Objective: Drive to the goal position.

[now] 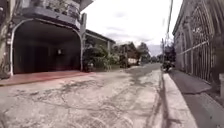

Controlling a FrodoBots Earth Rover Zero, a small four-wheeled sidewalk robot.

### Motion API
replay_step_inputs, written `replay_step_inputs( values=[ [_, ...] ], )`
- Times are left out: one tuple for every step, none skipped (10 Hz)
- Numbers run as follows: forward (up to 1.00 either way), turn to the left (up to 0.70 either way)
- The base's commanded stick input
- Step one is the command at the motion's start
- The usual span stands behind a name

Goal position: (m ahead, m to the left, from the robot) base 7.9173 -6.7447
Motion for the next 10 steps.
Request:
replay_step_inputs(
  values=[
    [0.70,0.00],
    [0.70,0.00],
    [0.70,-0.05],
    [0.70,-0.35],
    [0.70,-0.35],
    [0.70,-0.35],
    [0.70,-0.35],
    [0.70,-0.35],
    [0.70,-0.34],
    [0.70,-0.05]
  ],
)
